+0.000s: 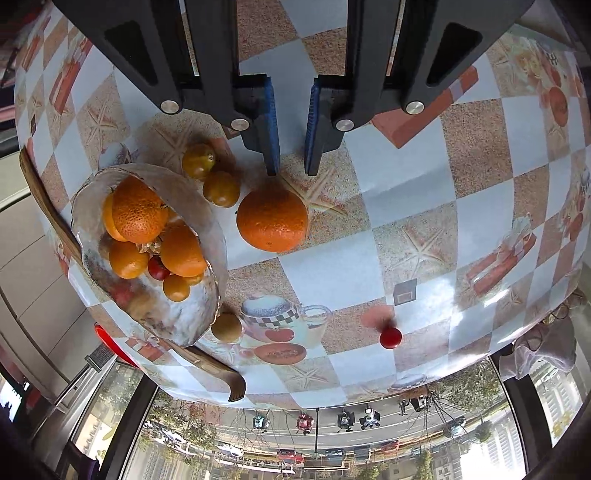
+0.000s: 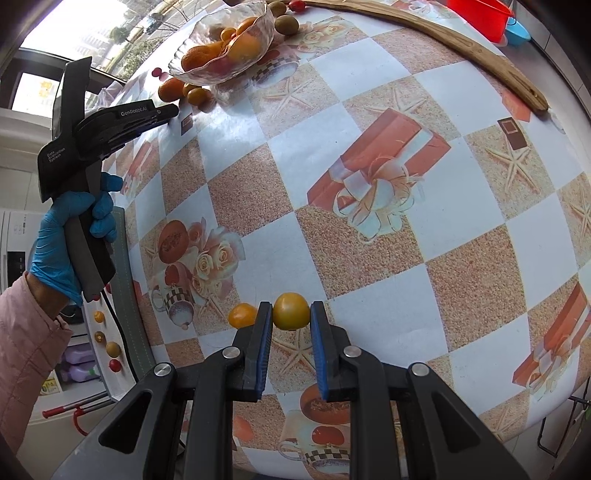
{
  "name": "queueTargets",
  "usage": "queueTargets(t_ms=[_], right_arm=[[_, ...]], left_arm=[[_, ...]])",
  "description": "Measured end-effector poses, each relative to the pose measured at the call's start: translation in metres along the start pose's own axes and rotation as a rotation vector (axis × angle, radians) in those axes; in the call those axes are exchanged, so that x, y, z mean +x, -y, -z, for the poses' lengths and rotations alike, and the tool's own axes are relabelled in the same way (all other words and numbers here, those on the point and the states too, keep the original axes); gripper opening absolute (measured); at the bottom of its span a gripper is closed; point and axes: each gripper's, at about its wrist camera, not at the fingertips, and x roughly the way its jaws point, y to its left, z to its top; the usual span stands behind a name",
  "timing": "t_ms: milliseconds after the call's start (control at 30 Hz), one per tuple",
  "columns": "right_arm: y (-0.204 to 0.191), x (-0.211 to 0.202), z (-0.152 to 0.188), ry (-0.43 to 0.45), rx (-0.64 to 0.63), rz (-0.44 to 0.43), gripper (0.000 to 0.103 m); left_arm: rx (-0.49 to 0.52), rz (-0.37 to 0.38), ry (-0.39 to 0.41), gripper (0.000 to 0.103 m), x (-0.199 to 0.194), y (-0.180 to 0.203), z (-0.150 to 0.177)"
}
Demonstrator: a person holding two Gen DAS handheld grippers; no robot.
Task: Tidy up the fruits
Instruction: 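Carry the mandarin and the yellow tomato over the white tray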
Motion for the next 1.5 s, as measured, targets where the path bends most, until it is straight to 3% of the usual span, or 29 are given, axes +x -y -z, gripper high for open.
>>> queueTargets(t_ms=[167, 233, 267, 333, 733, 1067, 1133, 1200, 1500], right_arm=[[0.001, -0.002, -0.002, 0.007, 0.002, -0.005, 0.022], [0.001, -0.002, -0.004, 0.010, 0.003, -0.009, 0.022], [0.001, -0.003, -0.005, 0.012, 0.002, -0.010, 0.022], [0.000, -0.004, -0.007, 0.016, 0.000, -0.015, 0.022], [0.005, -0.008, -0.009, 0.025, 0.023, -0.021, 0.022], [0.011, -0.004, -0.011, 0.014, 0.032, -0.007, 0.022], [0.010, -0.005, -0.012, 0.014, 0.027, -0.003, 0.022], [0.009, -0.006, -0.011, 0.017, 0.027, 0.001, 0.022], [0.000, -0.009, -0.013, 0.031, 0.018, 0.016, 0.022]], left_arm=[[0.019, -0.033, -0.007, 0.018, -0.014, -0.001, 0.006], [0.003, -0.014, -0.017, 0.043, -0.019, -0.006, 0.005], [-0.005, -0.018, -0.003, 0.071, -0.024, -0.009, 0.005], [-0.007, -0.032, 0.048, 0.080, -0.037, -0.013, 0.003], [0.100, -0.052, -0.006, 0.080, -0.007, 0.001, -0.022], [0.076, 0.029, -0.002, 0.080, 0.006, -0.008, -0.035], [0.071, 0.068, 0.000, 0.071, 0.007, -0.011, -0.035], [0.051, 0.126, -0.006, 0.042, 0.009, -0.014, -0.035], [0.097, 0.159, -0.022, 0.040, -0.004, -0.009, -0.013]])
